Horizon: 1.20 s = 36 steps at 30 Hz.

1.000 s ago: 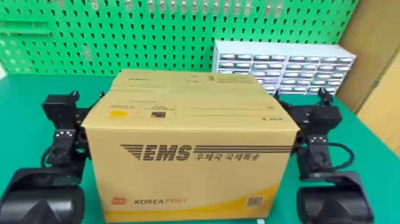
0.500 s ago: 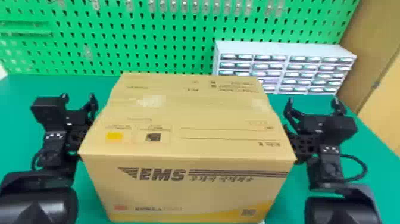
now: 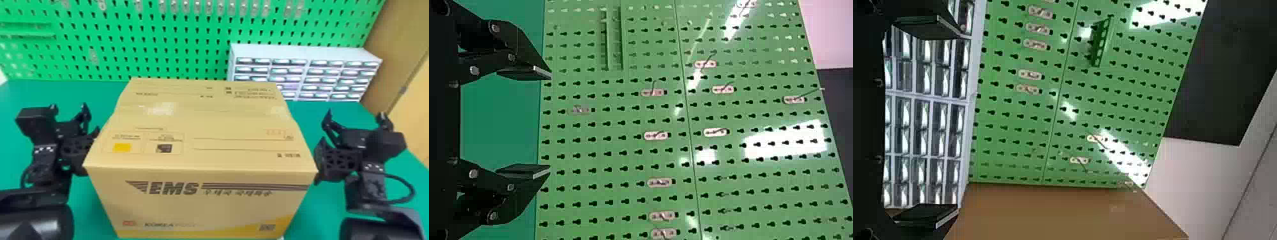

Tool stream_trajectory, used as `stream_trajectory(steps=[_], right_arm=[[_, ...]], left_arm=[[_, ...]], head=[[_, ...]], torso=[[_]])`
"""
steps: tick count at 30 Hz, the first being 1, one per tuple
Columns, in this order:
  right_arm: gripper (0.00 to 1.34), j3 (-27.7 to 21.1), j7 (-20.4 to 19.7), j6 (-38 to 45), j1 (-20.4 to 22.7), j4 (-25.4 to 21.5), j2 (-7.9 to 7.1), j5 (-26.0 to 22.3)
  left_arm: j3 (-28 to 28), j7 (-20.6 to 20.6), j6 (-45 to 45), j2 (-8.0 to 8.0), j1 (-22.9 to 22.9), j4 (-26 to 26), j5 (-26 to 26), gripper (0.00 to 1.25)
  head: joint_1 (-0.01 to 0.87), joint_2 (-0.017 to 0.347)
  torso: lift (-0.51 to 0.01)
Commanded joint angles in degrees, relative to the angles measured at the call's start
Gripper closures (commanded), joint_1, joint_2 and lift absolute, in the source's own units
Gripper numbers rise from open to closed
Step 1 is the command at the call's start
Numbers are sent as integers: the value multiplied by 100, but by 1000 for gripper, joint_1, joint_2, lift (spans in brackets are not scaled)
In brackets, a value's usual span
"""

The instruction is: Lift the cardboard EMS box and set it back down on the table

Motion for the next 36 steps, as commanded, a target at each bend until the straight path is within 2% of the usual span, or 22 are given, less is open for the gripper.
stream_trajectory(steps=[1, 7, 12, 32, 36], right_arm=[[78, -91, 0, 72, 119, -96, 5, -84], [78, -161, 0, 187, 242, -157, 23, -259], [78, -337, 0, 134, 356, -157, 137, -409], [70, -363, 0, 143, 409, -104, 155, -303], [25, -328, 0, 143, 400, -60, 129, -303]], left_arm=[[93, -1, 26, 0, 44, -1, 19, 572], [137, -1, 122, 0, 132, 17, 28, 572], [137, -1, 201, 0, 184, 26, 72, 572], [-30, -1, 228, 0, 202, 52, 72, 572], [-30, -1, 228, 0, 202, 52, 72, 572]], head=[[678, -14], [678, -14], [678, -14], [678, -14], [678, -14]], torso=[[-92], [-92], [-92], [-92], [-92]])
